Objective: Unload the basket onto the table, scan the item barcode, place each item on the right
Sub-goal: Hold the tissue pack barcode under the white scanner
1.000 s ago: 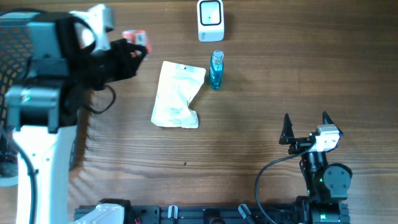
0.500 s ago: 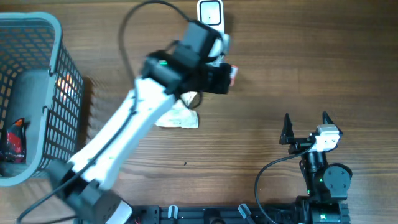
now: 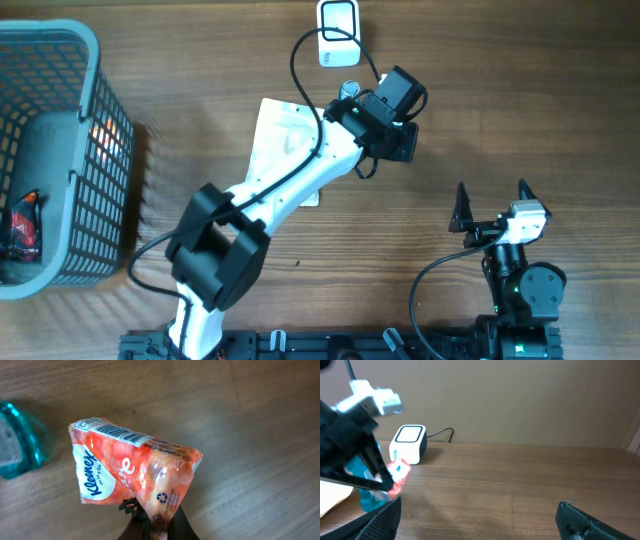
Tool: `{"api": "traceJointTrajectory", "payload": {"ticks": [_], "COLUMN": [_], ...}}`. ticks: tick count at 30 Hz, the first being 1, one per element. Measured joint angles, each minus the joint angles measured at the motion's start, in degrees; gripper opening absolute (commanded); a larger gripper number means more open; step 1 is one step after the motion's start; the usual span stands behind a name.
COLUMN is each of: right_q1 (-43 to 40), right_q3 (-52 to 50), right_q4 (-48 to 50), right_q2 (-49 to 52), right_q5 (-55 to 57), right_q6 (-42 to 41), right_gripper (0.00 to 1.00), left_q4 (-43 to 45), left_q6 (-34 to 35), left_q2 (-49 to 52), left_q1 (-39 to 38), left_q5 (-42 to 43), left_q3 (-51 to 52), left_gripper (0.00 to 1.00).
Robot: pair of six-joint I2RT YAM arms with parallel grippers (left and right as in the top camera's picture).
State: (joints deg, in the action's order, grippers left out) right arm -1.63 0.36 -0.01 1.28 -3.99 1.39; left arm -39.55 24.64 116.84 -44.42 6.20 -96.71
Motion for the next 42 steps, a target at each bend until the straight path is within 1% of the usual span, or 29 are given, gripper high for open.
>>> {"api": "traceJointTrajectory", "payload": {"ticks": [2,7,13,16,17,19,20,21,22,23,24,25,26,27,28,29,30,31,32,33,34,35,36,37,38,39,40,41,42], "right_q1": [0.00,0.00,0.00,0.00,0.00,0.00,0.00,0.00,0.00,0.00,0.00,0.00,0.00,0.00,0.00,0.00,0.00,0.00,0.00,0.00,0.00,0.00,0.00,0.00,0.00,0.00,0.00,0.00,0.00], "right_q3": [0.00,0.00,0.00,0.00,0.00,0.00,0.00,0.00,0.00,0.00,0.00,0.00,0.00,0.00,0.00,0.00,0.00,0.00,0.00,0.00,0.00,0.00,0.00,0.00,0.00,0.00,0.00,0.00,0.00], "right_q4": [0.00,0.00,0.00,0.00,0.00,0.02,0.00,0.00,0.00,0.02,0.00,0.00,0.00,0.00,0.00,0.00,0.02,0.00,0.02,0.00,0.00,0.00,0.00,0.00,0.00,0.00,0.00,0.02,0.00], "right_q2": [0.00,0.00,0.00,0.00,0.00,0.00,0.00,0.00,0.00,0.00,0.00,0.00,0.00,0.00,0.00,0.00,0.00,0.00,0.00,0.00,0.00,0.00,0.00,0.00,0.00,0.00,0.00,0.00,0.00], "right_q5": [-0.02,-0.02,-0.02,-0.02,0.00,-0.02,-0.02,0.00,-0.02,0.00,0.00,-0.02,0.00,-0.02,0.00,0.00,-0.02,0.00,0.00,-0.02,-0.02,-0.02,0.00,-0.02,-0.02,0.00,0.00,0.00,-0.02], "right_q6": [0.00,0.00,0.00,0.00,0.00,0.00,0.00,0.00,0.00,0.00,0.00,0.00,0.00,0.00,0.00,0.00,0.00,0.00,0.00,0.00,0.00,0.00,0.00,0.00,0.00,0.00,0.00,0.00,0.00], "right_gripper": [1.00,1.00,1.00,1.00,1.00,1.00,1.00,1.00,1.00,1.00,1.00,1.00,1.00,1.00,1.00,1.00,1.00,1.00,1.00,1.00,1.00,1.00,1.00,1.00,1.00,1.00,1.00,1.00,1.00], "left_q4": [1.53,4.09,4.87,5.42,5.53,5.75,5.79,5.79,5.77,5.73,5.66,5.66,5.66,5.66,5.64,5.62,5.57,5.57,5.49,5.49,5.53,5.53,5.53,5.53,5.53,5.55,5.57,5.57,5.55], "left_q6": [0.15,0.79,1.25,1.33,1.36,1.27,1.53,1.40,1.42,1.55,1.49,1.49,1.07,1.18,1.36,1.36,0.74,0.85,0.66,0.22,-0.09,-0.13,-0.04,-0.09,-0.11,-0.39,-0.35,-0.22,0.02], "left_q2": [1.01,1.53,1.57,1.57,1.57,1.57,1.57,1.57,1.57,1.57,1.57,1.57,1.57,1.57,1.57,1.57,1.55,1.55,1.55,1.55,1.55,1.55,1.55,1.55,1.55,1.55,1.55,1.55,1.55], "left_q1": [0.00,0.00,-0.11,-0.11,-0.11,-0.11,-0.11,-0.11,-0.11,-0.11,-0.11,-0.11,-0.11,-0.11,-0.11,-0.11,-0.11,-0.11,-0.11,-0.11,-0.11,-0.11,-0.11,-0.11,-0.11,-0.11,-0.11,-0.11,-0.11], "left_q5": [-0.39,-0.59,-0.61,-0.59,-0.57,-0.55,-0.55,-0.57,-0.55,-0.55,-0.55,-0.57,-0.57,-0.55,-0.37,-0.31,0.33,0.70,1.09,1.38,1.44,1.60,1.79,1.81,1.81,1.81,1.81,1.81,1.86], "left_q3": [0.00,0.00,0.00,0.00,0.00,0.00,0.00,0.00,0.00,0.00,0.00,0.00,0.00,0.00,0.00,0.00,0.00,0.00,0.00,0.00,0.00,0.00,0.00,0.00,0.00,0.00,0.00,0.00,0.00], "left_gripper": [0.17,0.64,0.79,0.83,0.95,0.99,1.00,0.63,0.36,0.38,0.64,0.86,0.60,0.56,0.74,0.82,0.41,0.24,1.00,1.00,0.73,0.30,0.25,0.70,1.00,0.69,0.48,0.40,0.80]}}
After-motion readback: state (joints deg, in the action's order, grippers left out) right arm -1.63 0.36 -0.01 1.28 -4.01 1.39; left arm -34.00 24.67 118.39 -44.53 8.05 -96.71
